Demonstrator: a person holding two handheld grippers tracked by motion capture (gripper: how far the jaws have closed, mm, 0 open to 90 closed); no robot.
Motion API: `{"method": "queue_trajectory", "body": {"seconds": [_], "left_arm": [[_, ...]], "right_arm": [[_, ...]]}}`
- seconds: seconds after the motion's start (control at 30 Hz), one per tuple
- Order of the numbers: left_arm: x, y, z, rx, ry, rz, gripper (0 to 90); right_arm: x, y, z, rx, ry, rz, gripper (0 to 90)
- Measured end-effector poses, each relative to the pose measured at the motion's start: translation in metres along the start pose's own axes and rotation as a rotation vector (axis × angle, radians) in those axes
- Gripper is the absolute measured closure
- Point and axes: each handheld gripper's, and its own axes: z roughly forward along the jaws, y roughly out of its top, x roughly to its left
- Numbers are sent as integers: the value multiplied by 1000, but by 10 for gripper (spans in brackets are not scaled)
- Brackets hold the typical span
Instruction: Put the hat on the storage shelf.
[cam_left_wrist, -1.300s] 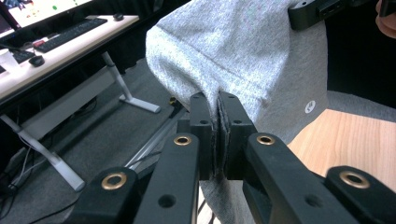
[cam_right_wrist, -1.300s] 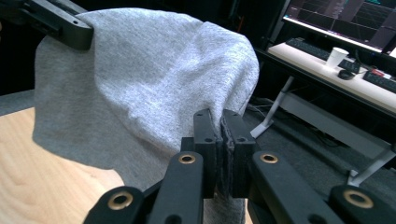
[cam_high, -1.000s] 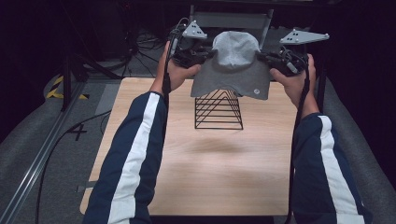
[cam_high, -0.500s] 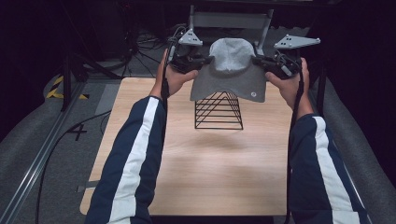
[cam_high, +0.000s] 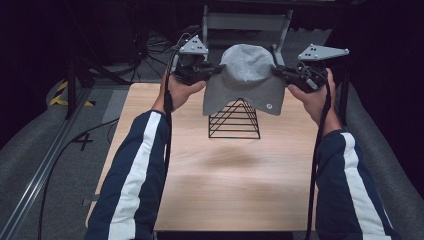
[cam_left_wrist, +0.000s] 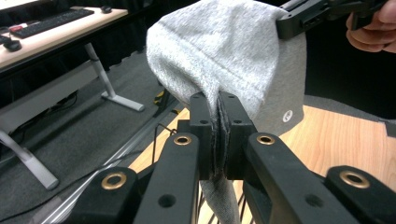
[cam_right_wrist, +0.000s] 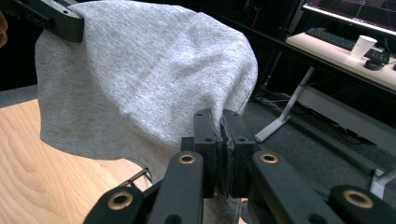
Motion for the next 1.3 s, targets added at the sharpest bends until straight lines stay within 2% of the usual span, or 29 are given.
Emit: {"method": "queue_trajectory", "body": {"seconds": [0.2,0.33,0.63,0.77,0.83,0.97,1.13,1.17,1.2,1.3], "left_arm": [[-7,-7,-2,-8,-27,11,858],[-7,-14,0,14,-21,9,857],[-4,-32,19,56,-4,-13,857],[1,-44,30,78,4,-41,856],[3,-50,35,93,10,-41,856],[6,-67,44,103,1,-86,856],[4,-85,51,125,-1,-88,855],[4,-88,52,124,-3,-96,855],[3,-92,53,122,-8,-107,855],[0,-101,56,133,-12,-101,855]], "right_arm": [[2,-6,-3,-5,7,1,862],[2,-9,-2,7,10,-1,862],[4,-24,12,35,19,6,861],[0,-36,24,58,19,21,861],[-1,-42,30,72,23,30,861],[0,-55,41,99,33,37,861],[3,-72,50,121,51,48,861],[4,-79,53,125,61,60,861],[4,-79,53,125,61,60,861],[8,-92,58,135,78,75,860]]}}
